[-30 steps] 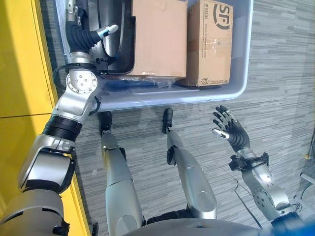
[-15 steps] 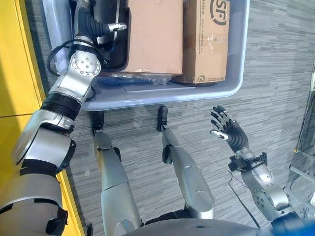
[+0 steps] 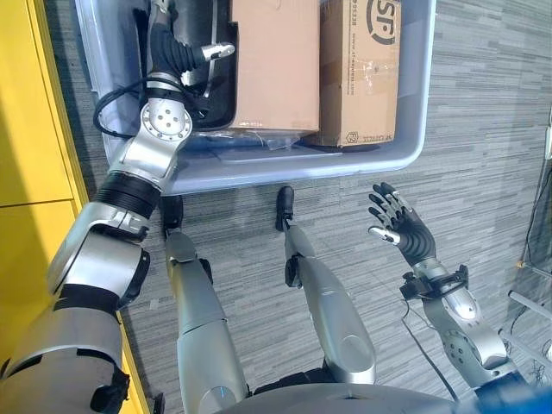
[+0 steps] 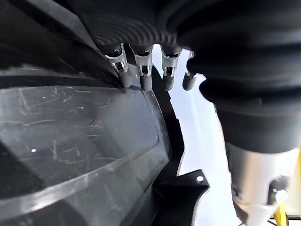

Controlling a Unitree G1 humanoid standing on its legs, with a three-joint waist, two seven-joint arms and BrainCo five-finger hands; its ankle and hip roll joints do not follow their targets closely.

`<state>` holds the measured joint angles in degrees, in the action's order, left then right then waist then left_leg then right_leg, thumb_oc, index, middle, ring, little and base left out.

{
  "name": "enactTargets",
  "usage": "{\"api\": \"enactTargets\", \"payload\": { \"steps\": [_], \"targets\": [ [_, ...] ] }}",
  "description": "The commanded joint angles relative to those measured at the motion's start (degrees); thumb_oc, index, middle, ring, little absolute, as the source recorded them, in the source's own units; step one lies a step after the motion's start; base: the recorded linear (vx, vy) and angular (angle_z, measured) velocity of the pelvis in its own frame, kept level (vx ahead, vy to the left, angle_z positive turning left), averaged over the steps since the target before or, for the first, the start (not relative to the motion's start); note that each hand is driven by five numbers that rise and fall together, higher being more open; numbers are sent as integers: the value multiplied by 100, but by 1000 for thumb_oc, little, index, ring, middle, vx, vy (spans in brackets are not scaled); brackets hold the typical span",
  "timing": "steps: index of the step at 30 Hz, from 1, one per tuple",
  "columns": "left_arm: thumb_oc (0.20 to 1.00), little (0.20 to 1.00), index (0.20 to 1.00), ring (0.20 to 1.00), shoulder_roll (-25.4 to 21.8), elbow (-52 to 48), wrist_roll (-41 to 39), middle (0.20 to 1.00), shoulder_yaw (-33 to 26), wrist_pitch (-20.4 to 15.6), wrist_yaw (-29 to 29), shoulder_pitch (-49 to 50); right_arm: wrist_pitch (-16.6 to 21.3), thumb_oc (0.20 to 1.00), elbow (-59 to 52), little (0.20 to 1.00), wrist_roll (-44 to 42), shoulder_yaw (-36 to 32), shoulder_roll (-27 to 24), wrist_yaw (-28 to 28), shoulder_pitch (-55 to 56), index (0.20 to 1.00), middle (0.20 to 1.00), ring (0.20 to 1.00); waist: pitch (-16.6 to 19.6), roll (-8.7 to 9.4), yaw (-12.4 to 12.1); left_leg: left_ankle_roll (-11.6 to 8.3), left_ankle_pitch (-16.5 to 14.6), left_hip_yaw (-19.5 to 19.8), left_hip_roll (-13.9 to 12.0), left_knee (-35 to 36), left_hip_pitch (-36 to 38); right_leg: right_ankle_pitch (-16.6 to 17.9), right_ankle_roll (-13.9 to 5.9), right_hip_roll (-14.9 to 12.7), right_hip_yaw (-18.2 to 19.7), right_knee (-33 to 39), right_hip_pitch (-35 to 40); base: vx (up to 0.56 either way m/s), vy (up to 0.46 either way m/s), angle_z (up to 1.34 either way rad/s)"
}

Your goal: Move parts from the plastic box to the shelf.

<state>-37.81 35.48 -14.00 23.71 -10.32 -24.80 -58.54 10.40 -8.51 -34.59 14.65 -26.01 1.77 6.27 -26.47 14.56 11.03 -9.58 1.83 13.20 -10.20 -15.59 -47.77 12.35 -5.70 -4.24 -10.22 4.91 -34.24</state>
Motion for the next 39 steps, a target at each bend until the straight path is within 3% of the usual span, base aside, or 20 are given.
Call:
{"api": "enactTargets", "payload": {
  "steps": [1,11,20,23,25,30,39],
  "targets": [
    [1000,1000,1000,1000,79,106,-286,1000,-190,12,146,371,96,1000,-163,1000,133,-342,-194,-138,-95,1000,1000,1000,-197,537,-181,347,-369,-467,13,156,470,-1285,-507,-535,73,-793,951,0,0,0],
    [1000,1000,1000,1000,657,399,-454,1000,-257,58,300,756,65,1000,-204,1000,129,-330,-121,-188,-78,1000,1000,1000,-174,535,-182,363,-359,-514,-2,170,593,-1291,-484,-526,133,-809,990,0,0,0],
    [1000,1000,1000,1000,745,352,-481,1000,-236,32,293,840,58,1000,-174,1000,143,-317,-85,-240,-58,1000,1000,1000,-107,465,-183,377,-364,-580,-9,172,719,-1296,-474,-545,194,-839,1027,-6,-10,-5],
    [1000,1000,1000,1000,628,-114,-482,1000,-304,-70,209,935,61,1000,-136,1000,131,-355,-58,-270,-51,1000,1000,1000,-98,388,-216,384,-350,-587,-2,217,771,-1302,-467,-558,197,-842,1044,0,0,0],
    [1000,1000,1000,1000,404,-620,-68,1000,-400,-89,74,1082,80,1000,-115,1000,151,-411,-27,-274,-34,1000,1000,1000,-96,330,-260,388,-356,-603,5,235,810,-1323,-462,-569,202,-849,1071,1,-15,-5],
    [1000,1000,1000,1000,430,-1882,-72,1000,-1094,-368,-152,1991,103,1000,-74,1000,142,-545,66,-327,35,1000,1000,1000,-98,182,-414,396,-359,-626,50,294,915,-1369,-446,-608,174,-847,1158,10,-23,-7],
    [1000,1000,1000,1000,611,-3121,571,1000,-1897,-405,-493,3172,172,1000,-120,1000,152,-640,136,-405,154,1000,1000,1000,-121,23,-605,438,-206,-686,136,340,983,-1320,-401,-681,147,-842,1212,-17,-11,1]
  ]
}}
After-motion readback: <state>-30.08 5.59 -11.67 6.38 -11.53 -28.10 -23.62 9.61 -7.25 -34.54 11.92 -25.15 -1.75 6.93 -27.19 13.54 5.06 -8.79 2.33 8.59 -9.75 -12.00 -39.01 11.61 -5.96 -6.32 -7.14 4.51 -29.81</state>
